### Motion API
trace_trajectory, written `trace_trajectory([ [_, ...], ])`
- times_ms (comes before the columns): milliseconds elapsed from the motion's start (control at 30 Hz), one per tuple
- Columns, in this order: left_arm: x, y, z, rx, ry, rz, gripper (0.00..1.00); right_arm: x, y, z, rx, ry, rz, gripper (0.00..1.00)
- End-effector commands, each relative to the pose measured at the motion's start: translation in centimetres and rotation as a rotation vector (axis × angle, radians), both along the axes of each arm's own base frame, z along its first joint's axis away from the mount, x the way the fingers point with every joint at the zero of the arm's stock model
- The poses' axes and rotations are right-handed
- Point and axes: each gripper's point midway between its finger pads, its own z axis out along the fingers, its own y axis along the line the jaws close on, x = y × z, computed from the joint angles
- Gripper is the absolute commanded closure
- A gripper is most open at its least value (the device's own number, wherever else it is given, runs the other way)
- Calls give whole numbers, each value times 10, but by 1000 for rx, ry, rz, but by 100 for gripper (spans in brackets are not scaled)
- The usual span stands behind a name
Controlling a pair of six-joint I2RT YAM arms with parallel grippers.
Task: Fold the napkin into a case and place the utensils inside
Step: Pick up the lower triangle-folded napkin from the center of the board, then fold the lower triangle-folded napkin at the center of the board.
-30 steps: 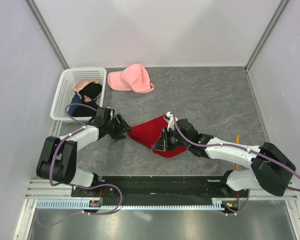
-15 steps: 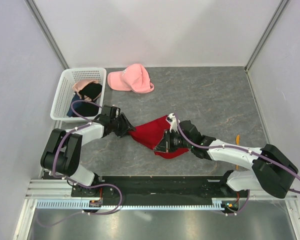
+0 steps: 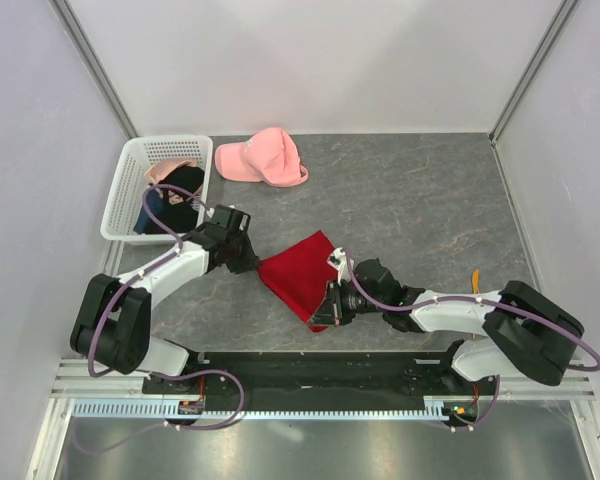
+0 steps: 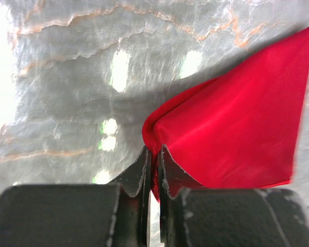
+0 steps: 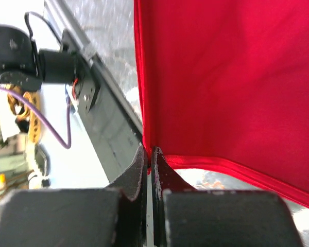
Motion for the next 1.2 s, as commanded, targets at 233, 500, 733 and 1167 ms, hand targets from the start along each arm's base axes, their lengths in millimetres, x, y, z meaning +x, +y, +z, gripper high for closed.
trace_trajectory([
  [233,40,10,35,466,-47,108,98,-45,7,1,153,135,133,100],
  [500,62,-14,36,557,26,218,98,-48,-1,-4,196,167,139,100],
  [733,75,-36,21,528,37,62,98,-49,4,-5,198,170,162,100],
  [1167,48,-25,52,252,-20,-15,34,-17,26,4,189,146,67,100],
])
